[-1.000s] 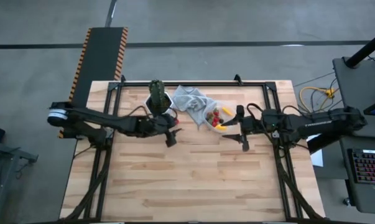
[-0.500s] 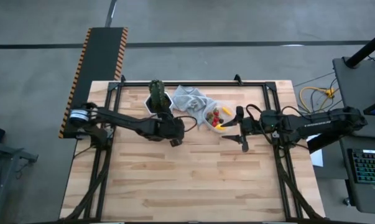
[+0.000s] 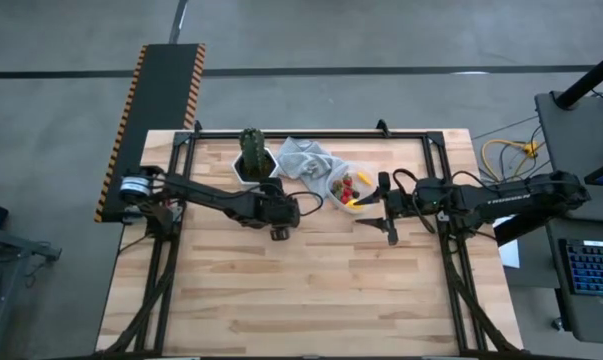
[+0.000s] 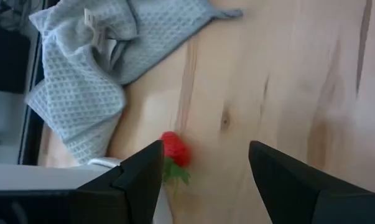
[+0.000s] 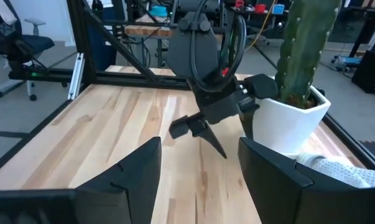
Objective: Pick and placing Produce into tupperware
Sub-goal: Put the strawberry into the transparent bin
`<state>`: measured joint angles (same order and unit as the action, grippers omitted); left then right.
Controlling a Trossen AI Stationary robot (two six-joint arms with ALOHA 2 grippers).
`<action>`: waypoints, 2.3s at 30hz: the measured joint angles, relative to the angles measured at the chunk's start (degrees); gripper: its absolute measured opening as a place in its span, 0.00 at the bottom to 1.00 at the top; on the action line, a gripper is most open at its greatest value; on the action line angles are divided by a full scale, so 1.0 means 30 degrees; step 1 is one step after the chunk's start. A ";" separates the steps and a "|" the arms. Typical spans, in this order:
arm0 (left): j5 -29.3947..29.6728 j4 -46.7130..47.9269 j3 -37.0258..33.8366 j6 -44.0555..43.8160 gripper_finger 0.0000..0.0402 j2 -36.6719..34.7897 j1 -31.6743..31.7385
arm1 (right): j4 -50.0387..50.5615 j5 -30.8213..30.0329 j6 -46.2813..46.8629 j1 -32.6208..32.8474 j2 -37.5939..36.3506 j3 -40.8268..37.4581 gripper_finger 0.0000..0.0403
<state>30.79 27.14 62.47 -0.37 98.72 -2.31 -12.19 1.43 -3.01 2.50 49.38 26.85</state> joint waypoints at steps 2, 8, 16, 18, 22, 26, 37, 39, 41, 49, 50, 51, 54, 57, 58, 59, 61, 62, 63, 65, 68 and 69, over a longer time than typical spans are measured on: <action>0.0031 0.0305 0.0001 0.0590 0.55 -0.0067 0.0000 | 0.0089 0.0000 0.0000 0.0000 0.0038 0.0000 0.52; -0.0975 0.0706 0.0062 0.2780 0.55 -0.0067 0.0034 | 0.0887 0.0000 0.0333 0.0000 0.0073 0.0000 0.52; -0.1448 0.0806 0.0315 0.3244 0.55 -0.0067 0.1501 | 0.1006 0.0000 0.0488 0.0000 0.0088 0.0000 0.52; -0.2371 0.0812 0.0322 0.3097 0.55 -0.0067 0.2114 | 0.1011 0.0000 0.0495 0.0000 0.0088 0.0000 0.52; -0.4081 0.1101 0.0471 0.3336 0.55 -0.0067 0.3018 | 0.1251 0.0000 0.0495 0.0000 0.0081 -0.0003 0.52; -0.4104 0.1134 0.0562 0.3781 0.55 -0.0067 0.3282 | 0.1516 0.0000 0.0495 -0.0003 0.0081 -0.0003 0.52; -0.4611 0.0968 0.0497 0.4329 0.55 0.0049 0.3706 | 0.1617 0.0000 0.0481 0.0000 0.0073 0.0000 0.52; -0.4715 0.0949 0.0490 0.4322 0.55 0.0181 0.3813 | 0.1667 0.0000 0.0488 -0.0002 0.0073 -0.0006 0.52; -0.4652 0.0850 0.0490 0.4348 0.55 0.0412 0.3861 | 0.1719 0.0000 0.0488 -0.0007 0.0073 -0.0004 0.52; -0.4089 0.0296 0.0541 0.4533 0.55 0.1124 0.3893 | 0.1919 0.0000 0.0488 -0.0007 0.0073 -0.0003 0.52; -0.4093 0.0300 0.0566 0.4532 0.55 0.1161 0.3899 | 0.1929 0.0000 0.0488 -0.0007 0.0073 -0.0002 0.52; -0.4167 0.0371 0.0601 0.4533 0.55 0.1211 0.3905 | 0.1961 0.0000 0.0488 -0.0007 0.0073 -0.0004 0.52; -0.4509 0.0651 0.0652 0.4377 0.55 0.1244 0.3912 | 0.2011 0.0000 0.0488 -0.0007 0.0073 0.0000 0.52; -0.4751 0.0703 0.0634 0.4392 0.55 0.1161 0.3903 | 0.2011 0.0000 0.0488 -0.0007 0.0073 -0.0006 0.52; -0.4808 0.0736 0.0628 0.4386 0.55 0.1107 0.3839 | 0.2011 0.0000 0.0488 -0.0007 0.0073 0.0000 0.52; -0.4853 0.0783 0.0635 0.4380 0.55 0.1041 0.3767 | 0.2011 0.0000 0.0495 -0.0007 0.0073 0.0000 0.52; -0.5047 0.0960 0.0696 0.4336 0.55 0.0827 0.3576 | 0.2011 0.0000 0.0490 -0.0007 0.0073 0.0000 0.52; -0.5397 0.1059 0.0770 0.4156 0.55 0.0822 0.3471 | 0.2011 0.0000 0.0488 -0.0007 0.0073 -0.0007 0.52; -0.5459 0.1282 0.0838 0.4096 0.55 0.0830 0.3370 | 0.2013 0.0000 0.0484 -0.0007 0.0073 -0.0003 0.52; -0.5367 0.1764 0.1092 0.4099 0.55 0.0873 0.3196 | 0.2019 0.0000 0.0481 -0.0007 0.0073 0.0000 0.52; -0.4937 0.1861 0.1275 0.4185 0.55 0.0868 0.3104 | 0.2048 0.0000 0.0481 -0.0007 0.0073 0.0000 0.52; -0.4602 0.1917 0.1245 0.4234 0.55 0.0909 0.3104 | 0.2048 0.0000 0.0474 -0.0007 0.0073 0.0000 0.52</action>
<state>16.98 32.90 66.21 12.34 101.45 7.01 -6.04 1.43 -1.58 2.48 49.60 26.85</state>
